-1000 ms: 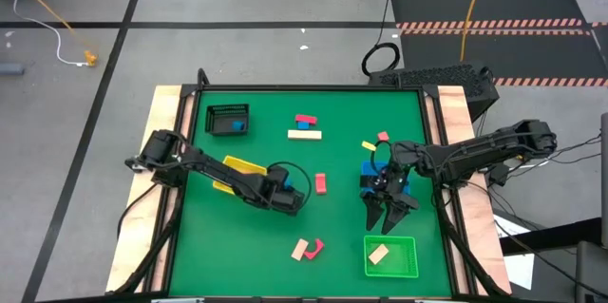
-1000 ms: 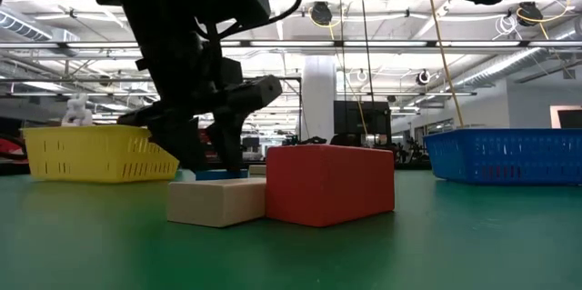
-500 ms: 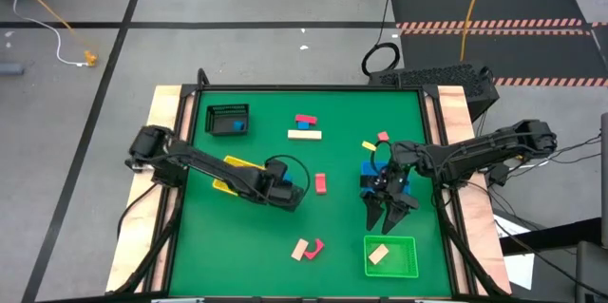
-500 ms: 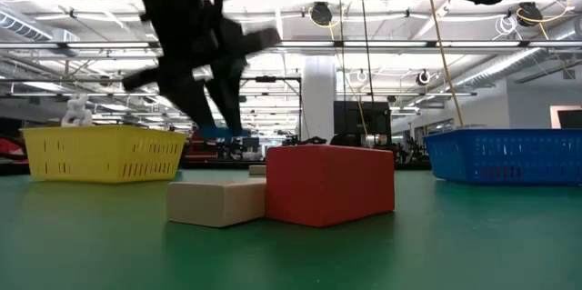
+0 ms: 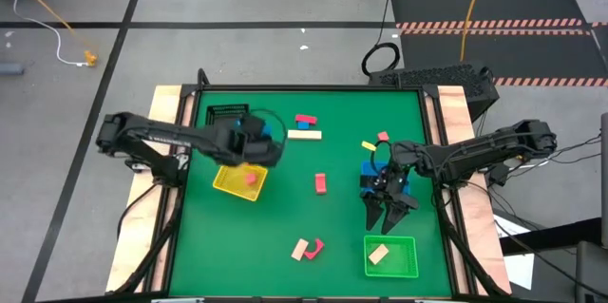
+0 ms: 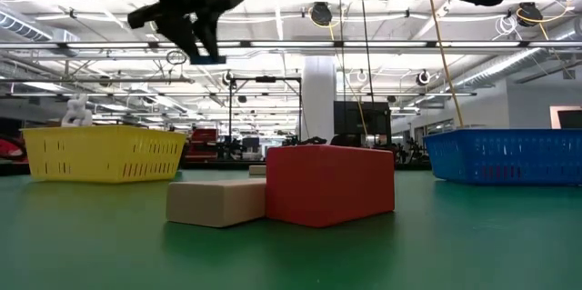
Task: Sort & place blocks by color
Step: Put the blue rectangular block into the black basket
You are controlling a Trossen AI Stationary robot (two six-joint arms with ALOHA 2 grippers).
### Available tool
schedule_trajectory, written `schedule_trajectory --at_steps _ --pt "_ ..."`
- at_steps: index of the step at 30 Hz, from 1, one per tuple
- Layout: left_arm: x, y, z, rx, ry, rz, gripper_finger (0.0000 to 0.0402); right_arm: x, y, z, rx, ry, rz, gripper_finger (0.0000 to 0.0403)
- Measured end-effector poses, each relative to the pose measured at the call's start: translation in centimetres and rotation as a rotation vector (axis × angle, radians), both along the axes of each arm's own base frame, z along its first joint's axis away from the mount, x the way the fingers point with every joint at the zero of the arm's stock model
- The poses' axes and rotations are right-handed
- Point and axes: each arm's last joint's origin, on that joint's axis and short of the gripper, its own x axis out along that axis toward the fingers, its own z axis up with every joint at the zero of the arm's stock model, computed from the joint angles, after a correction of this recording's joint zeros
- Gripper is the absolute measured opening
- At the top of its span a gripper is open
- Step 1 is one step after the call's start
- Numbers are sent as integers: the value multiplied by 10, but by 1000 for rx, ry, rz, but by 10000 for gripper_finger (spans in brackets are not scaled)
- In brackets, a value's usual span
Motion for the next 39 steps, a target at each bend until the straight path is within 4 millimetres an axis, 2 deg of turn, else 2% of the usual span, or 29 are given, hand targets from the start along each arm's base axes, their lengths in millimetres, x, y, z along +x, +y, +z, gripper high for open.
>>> schedule_trajectory --at_steps 6,14,19,28,32,39 --pt "-18 44 0 -45 158 74 127 0 0 0 0 1 0 304" --pt "-44 82 -28 -107 309 141 130 0 0 0 0 4 0 304" --pt "-68 91 -52 -133 297 164 143 0 0 0 0 3 0 304" --pt "-111 100 -86 -147 53 244 139 0 0 0 0 -2 0 304" --pt "-117 102 -91 -129 -29 297 145 0 0 0 1 -2 0 304" --pt "-116 111 -93 -84 -97 314 148 0 0 0 1 -3 0 304"
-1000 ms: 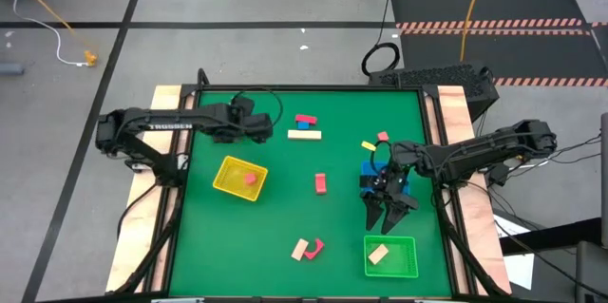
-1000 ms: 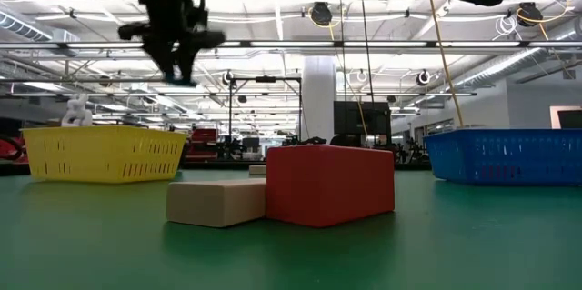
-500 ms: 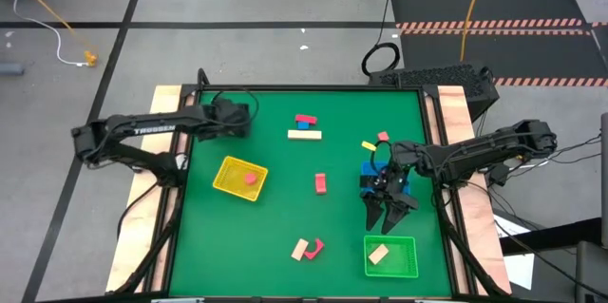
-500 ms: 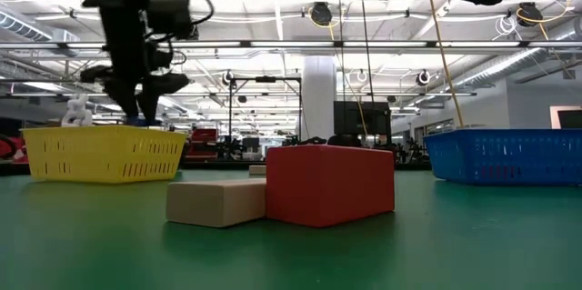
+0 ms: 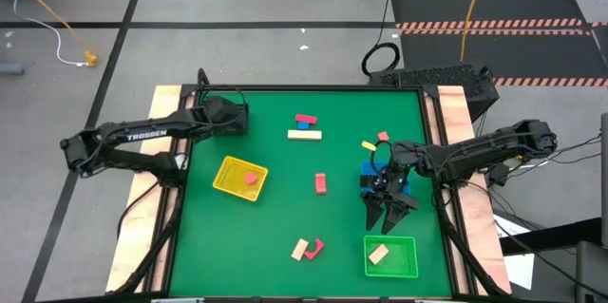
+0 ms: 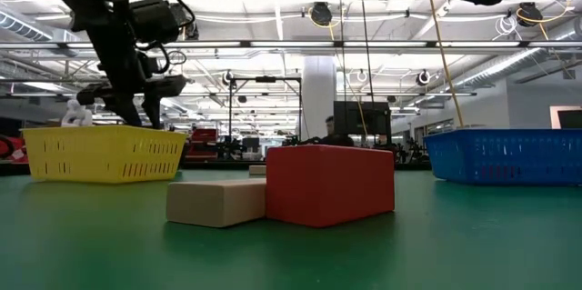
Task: Sort & place blocks by color
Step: Put the blue rectangular block into the black basket, then put the top beige rectangular block into the green basket
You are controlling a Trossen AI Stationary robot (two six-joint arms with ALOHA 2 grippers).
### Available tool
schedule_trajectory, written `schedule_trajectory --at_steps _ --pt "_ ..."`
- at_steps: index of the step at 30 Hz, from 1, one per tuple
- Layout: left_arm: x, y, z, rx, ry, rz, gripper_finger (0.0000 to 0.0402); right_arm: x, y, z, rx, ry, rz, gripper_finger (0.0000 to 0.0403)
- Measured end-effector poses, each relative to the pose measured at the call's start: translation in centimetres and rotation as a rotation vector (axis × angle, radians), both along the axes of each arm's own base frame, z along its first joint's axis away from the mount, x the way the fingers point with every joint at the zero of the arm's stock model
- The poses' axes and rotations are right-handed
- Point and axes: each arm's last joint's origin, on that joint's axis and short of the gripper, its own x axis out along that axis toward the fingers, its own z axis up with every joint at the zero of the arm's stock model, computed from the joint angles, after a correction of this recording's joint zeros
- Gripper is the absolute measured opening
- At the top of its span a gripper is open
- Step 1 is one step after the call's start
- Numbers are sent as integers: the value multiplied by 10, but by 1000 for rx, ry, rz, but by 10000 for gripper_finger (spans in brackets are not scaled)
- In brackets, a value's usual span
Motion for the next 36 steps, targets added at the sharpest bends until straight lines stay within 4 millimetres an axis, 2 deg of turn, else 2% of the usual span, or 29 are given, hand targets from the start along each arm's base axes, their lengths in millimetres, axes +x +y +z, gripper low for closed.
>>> schedule_trajectory --at_steps 4,10,14,21,27,36 --pt "-1 3 1 4 -31 45 164 0 0 0 0 0 0 304" --pt "-4 5 2 0 -39 55 227 0 0 0 0 0 0 304" --pt "-3 -1 11 9 -66 -49 247 0 0 0 0 0 0 304" --pt "-2 -22 32 96 -89 -316 250 0 0 0 0 0 0 304" --pt "15 -36 40 164 -146 -575 250 0 0 0 0 0 0 304" --pt "59 -64 41 315 -240 -870 250 0 0 0 0 0 0 304"
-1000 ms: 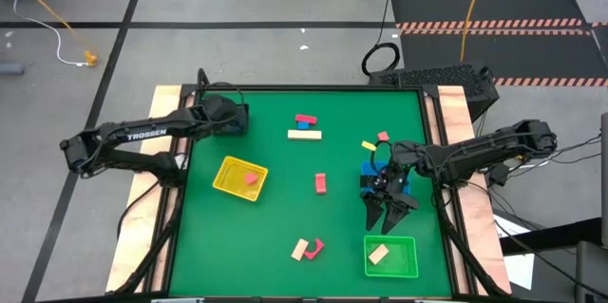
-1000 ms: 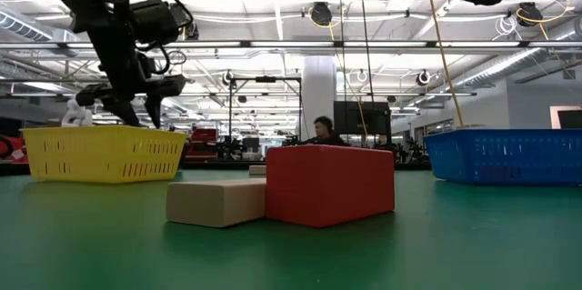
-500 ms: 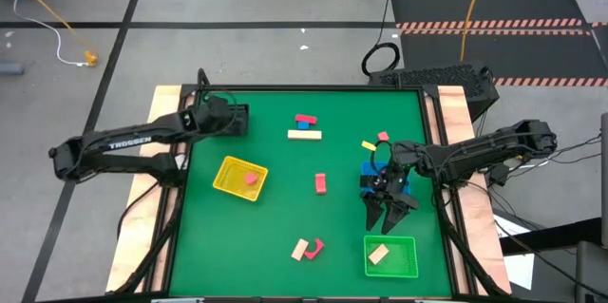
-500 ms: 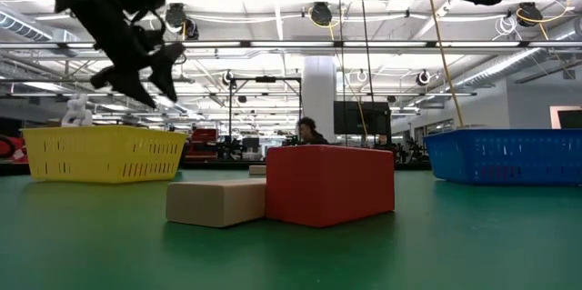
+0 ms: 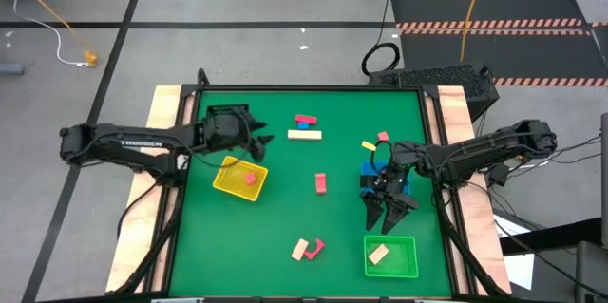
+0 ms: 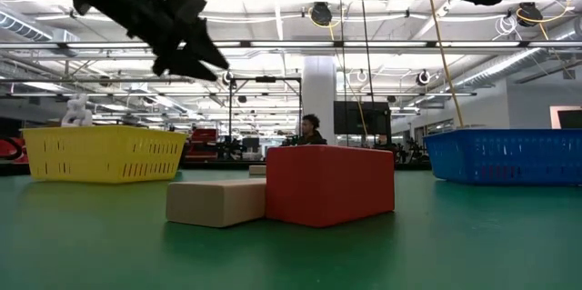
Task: Sort & place blocks by color
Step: Put the top beige rectangular block into the green basket
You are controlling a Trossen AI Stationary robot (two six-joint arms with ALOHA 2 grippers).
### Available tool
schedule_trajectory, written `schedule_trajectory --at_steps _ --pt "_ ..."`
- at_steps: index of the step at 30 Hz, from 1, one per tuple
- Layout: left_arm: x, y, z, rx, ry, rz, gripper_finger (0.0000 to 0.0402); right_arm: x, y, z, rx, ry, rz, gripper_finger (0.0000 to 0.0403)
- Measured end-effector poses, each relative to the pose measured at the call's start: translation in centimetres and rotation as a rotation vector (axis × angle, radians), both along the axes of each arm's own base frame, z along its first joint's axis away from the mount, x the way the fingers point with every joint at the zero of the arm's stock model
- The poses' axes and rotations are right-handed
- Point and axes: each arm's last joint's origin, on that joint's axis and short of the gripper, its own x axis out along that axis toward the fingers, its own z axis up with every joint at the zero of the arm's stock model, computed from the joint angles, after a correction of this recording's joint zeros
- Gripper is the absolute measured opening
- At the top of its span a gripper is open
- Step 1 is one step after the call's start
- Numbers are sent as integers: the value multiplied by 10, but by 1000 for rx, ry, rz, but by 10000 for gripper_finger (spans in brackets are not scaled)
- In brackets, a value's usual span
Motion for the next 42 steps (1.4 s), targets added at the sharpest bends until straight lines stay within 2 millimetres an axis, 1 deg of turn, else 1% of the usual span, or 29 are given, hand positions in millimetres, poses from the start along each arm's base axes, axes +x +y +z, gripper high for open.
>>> schedule_trajectory --at_steps 3,6,11,18,21,24,27,30,35,37,42 --pt "13 -5 -7 50 8 -55 250 0 0 0 0 0 0 304" --pt "25 -4 -19 78 31 -73 250 0 0 0 0 0 0 304" --pt "45 5 -39 53 69 -74 250 0 0 0 0 0 0 304" --pt "70 22 -57 44 154 -135 253 0 0 0 0 -1 0 304" --pt "76 31 -65 53 193 -145 266 0 0 0 0 0 0 304" --pt "78 41 -73 42 221 -150 290 0 0 0 0 0 0 304" --pt "79 52 -77 51 250 -154 316 0 0 0 0 -1 0 304" --pt "80 60 -79 84 306 -198 334 0 0 0 0 0 0 304" --pt "82 69 -84 133 430 -299 340 0 0 0 0 1 0 304" --pt "87 73 -85 147 462 -331 340 0 0 0 0 2 0 304" --pt "100 86 -94 141 502 -343 340 0 0 -1 -1 7 0 304"
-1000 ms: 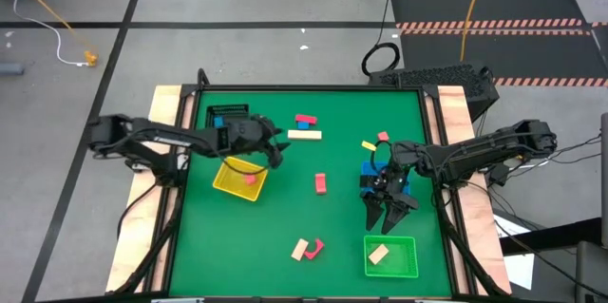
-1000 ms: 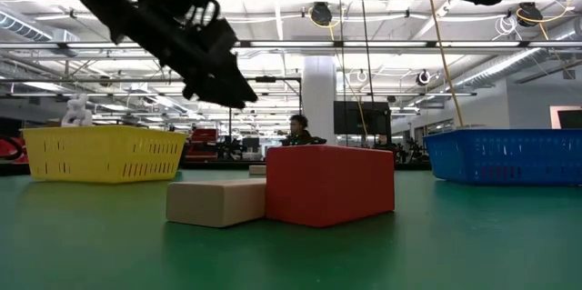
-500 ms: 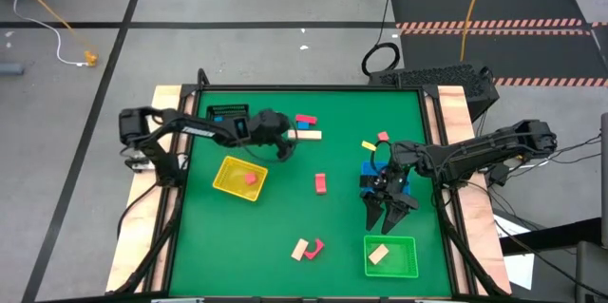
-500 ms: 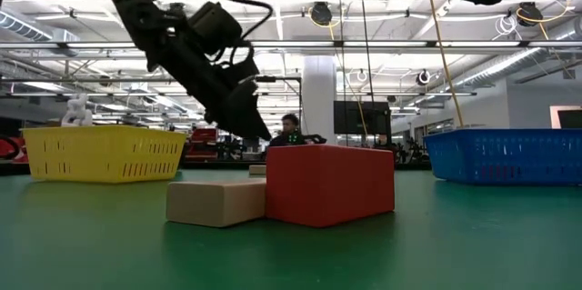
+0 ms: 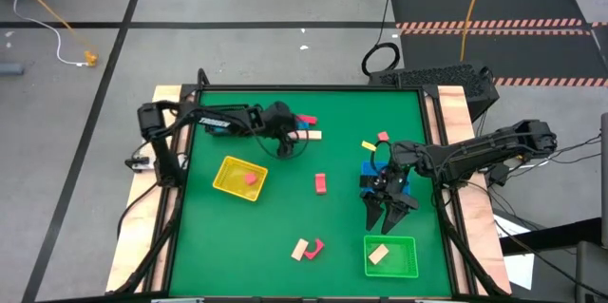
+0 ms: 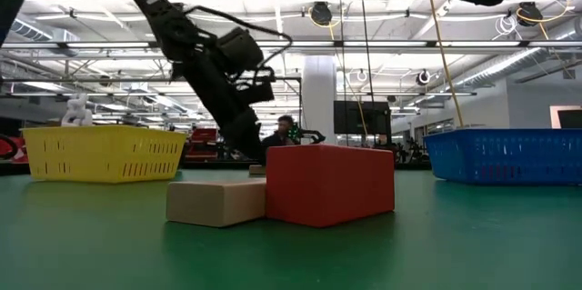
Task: Sort & place blocks by color
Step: Put the top beige rectangular block into the green basket
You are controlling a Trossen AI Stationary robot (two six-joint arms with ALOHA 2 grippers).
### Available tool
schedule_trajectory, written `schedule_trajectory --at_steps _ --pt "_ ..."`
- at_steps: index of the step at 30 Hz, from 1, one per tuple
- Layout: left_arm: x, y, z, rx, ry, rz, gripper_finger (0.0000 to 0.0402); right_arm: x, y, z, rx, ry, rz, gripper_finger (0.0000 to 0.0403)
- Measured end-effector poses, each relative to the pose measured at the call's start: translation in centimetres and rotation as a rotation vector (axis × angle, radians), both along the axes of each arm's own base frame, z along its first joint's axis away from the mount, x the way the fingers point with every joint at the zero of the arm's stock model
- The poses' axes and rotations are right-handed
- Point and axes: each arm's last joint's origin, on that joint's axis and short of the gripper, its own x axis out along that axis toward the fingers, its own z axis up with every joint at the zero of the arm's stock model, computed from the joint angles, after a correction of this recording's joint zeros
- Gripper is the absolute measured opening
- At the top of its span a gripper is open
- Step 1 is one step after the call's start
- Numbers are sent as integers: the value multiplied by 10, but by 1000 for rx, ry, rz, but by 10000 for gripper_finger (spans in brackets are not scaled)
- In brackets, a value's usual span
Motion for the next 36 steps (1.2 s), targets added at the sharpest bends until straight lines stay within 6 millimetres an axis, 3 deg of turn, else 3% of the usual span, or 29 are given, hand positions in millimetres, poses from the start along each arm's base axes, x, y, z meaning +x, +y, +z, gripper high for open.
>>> schedule_trajectory --at_steps 5,12,15,23,31,36 --pt "9 12 -9 -57 62 21 340 0 0 0 0 0 0 304" --pt "10 11 -8 -97 96 36 325 0 0 0 0 0 0 304" --pt "8 10 -9 -116 114 36 285 0 0 0 0 0 0 304" --pt "5 7 -11 -181 140 46 131 0 0 0 0 0 0 304" --pt "3 2 -5 -238 120 112 131 0 0 0 0 0 0 304" --pt "1 -11 10 -279 109 116 131 0 0 0 0 -1 0 304"
